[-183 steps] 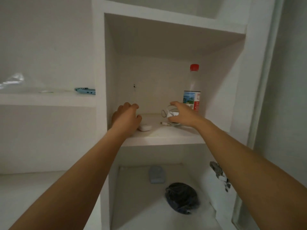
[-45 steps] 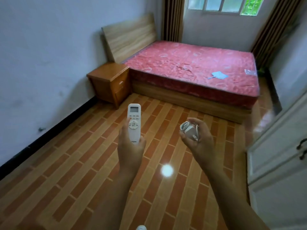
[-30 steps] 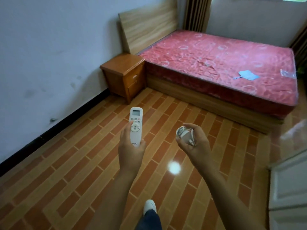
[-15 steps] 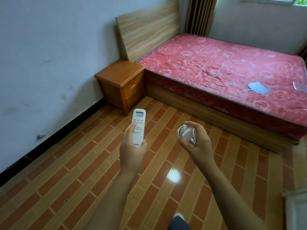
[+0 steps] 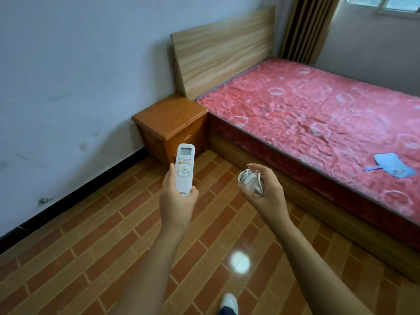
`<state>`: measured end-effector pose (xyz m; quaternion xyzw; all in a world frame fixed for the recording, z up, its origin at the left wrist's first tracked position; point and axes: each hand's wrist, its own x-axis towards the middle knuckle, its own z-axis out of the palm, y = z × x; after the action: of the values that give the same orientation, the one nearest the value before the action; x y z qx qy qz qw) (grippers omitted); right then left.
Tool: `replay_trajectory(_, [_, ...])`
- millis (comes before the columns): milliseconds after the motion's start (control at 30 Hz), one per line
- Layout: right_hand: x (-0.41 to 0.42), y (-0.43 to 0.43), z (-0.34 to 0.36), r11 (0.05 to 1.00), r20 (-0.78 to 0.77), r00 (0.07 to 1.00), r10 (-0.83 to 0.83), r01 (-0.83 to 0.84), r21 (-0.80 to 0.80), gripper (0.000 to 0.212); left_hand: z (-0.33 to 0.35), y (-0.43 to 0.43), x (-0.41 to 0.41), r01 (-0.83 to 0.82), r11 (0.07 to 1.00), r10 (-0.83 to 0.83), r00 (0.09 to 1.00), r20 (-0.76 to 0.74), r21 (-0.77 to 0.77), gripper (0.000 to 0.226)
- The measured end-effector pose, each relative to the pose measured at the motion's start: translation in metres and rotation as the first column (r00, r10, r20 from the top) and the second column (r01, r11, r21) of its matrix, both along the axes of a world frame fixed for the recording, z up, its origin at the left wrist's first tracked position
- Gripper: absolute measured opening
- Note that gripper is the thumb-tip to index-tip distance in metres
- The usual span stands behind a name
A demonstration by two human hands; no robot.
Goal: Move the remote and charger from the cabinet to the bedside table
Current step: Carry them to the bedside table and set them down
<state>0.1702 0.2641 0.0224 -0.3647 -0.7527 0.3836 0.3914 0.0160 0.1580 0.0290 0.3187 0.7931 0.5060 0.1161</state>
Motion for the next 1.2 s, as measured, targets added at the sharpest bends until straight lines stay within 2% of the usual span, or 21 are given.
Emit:
replay_trajectory(267, [-0.046, 0.106, -0.004, 0.997, 0.023, 0.997, 0.08, -0.079, -0.02, 0.042, -0.002, 0.09, -0.04, -0.087, 0.996, 0.088, 0.996, 0.01, -0.024, 0.073])
replay_trajectory(467, [-0.104, 0.181, -0.016, 0.991, 0.063, 0.99, 0.127, -0.124, -0.049, 0.041, -0.01, 0.167, -0.099, -0.142, 0.99, 0.142, 0.99, 0.004, -0.023, 0.071])
replay_trajectory(600, [-0.161, 0.243, -0.018, 0.992, 0.087, 0.988, 0.124, -0.121, -0.043, 0.041, -0.013, 0.229, -0.156, -0.158, 0.987, 0.158, 0.987, -0.011, -0.014, 0.07])
replay_trajectory(833, [-0.273, 0.343, -0.018, 0.988, 0.128, 0.98, 0.153, -0.147, -0.057, 0.041, -0.021, 0.32, -0.267, -0.198, 0.979, 0.2, 0.978, 0.054, -0.043, 0.07])
replay_trajectory(967, [-0.329, 0.383, -0.021, 0.978, 0.157, 0.966, 0.206, -0.196, -0.076, 0.041, -0.032, 0.354, -0.32, -0.262, 0.962, 0.269, 0.958, 0.101, -0.074, 0.07])
replay_trajectory(1200, [-0.428, 0.449, -0.042, 0.947, 0.231, 0.918, 0.322, -0.314, -0.072, 0.04, -0.055, 0.405, -0.399, -0.377, 0.92, 0.387, 0.917, 0.099, -0.104, 0.069])
